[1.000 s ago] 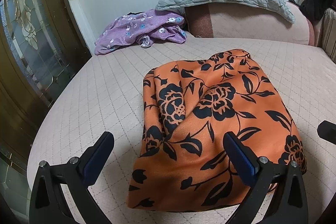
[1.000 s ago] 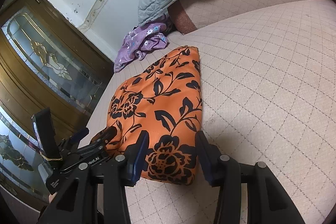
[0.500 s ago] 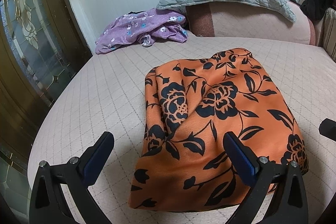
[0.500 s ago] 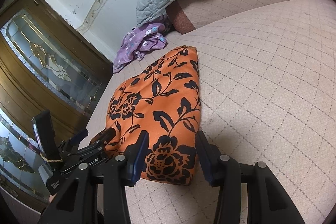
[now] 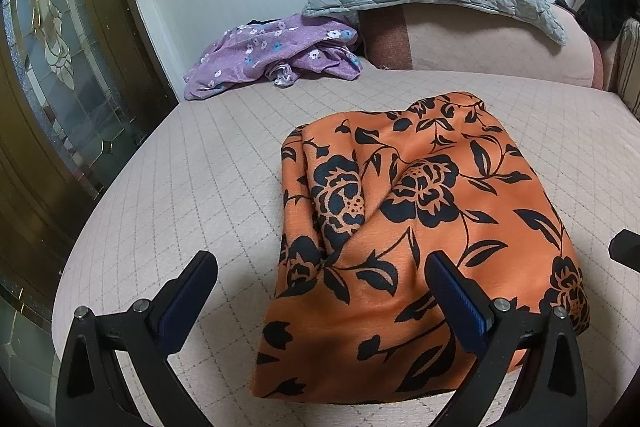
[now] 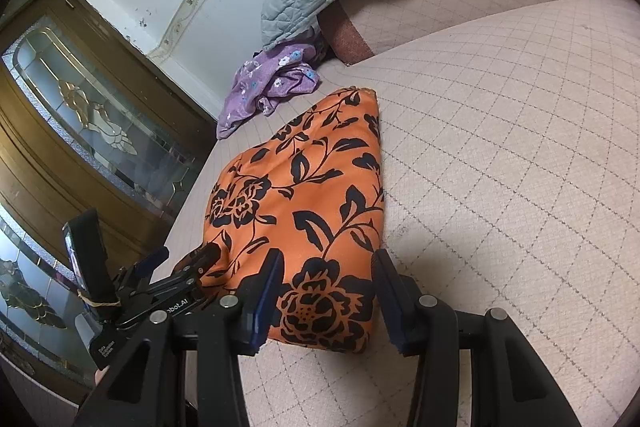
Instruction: Fold small clothes
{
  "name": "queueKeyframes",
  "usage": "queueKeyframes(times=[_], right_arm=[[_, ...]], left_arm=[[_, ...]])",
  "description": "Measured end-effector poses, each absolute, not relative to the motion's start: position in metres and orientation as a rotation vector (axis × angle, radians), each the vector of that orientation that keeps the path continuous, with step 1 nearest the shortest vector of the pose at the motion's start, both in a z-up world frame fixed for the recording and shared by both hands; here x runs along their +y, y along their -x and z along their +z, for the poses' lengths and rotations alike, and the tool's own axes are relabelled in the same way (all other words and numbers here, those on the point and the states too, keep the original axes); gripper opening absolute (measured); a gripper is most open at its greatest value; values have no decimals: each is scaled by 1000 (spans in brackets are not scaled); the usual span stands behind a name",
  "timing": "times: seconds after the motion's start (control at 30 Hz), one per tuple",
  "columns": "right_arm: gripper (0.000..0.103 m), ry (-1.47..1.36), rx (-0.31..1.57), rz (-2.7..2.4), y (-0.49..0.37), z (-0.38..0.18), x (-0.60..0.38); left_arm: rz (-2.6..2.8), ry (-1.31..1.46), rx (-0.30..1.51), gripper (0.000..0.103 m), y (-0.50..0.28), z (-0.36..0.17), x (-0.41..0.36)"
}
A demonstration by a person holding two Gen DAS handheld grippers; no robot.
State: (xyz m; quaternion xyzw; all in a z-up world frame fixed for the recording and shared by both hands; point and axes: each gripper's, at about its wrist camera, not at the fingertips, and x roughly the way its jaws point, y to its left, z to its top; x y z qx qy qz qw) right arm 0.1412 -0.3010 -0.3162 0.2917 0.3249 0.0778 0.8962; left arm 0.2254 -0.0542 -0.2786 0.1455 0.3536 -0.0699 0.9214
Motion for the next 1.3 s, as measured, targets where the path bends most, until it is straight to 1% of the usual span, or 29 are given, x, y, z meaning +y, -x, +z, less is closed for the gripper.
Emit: queueKeyframes(times=[0.7, 0.83, 1.3], right_arm=[[50, -618, 692, 153, -143, -323, -301], [52, -622, 689, 148, -142, -323, -302], [53, -587, 686, 174, -145, -322, -294]], left_arm=[[-149, -303, 733, 103, -226, -281, -52], [-147, -299, 734, 103, -226, -281, -52], [-127, -293, 736, 103, -229, -283, -39]])
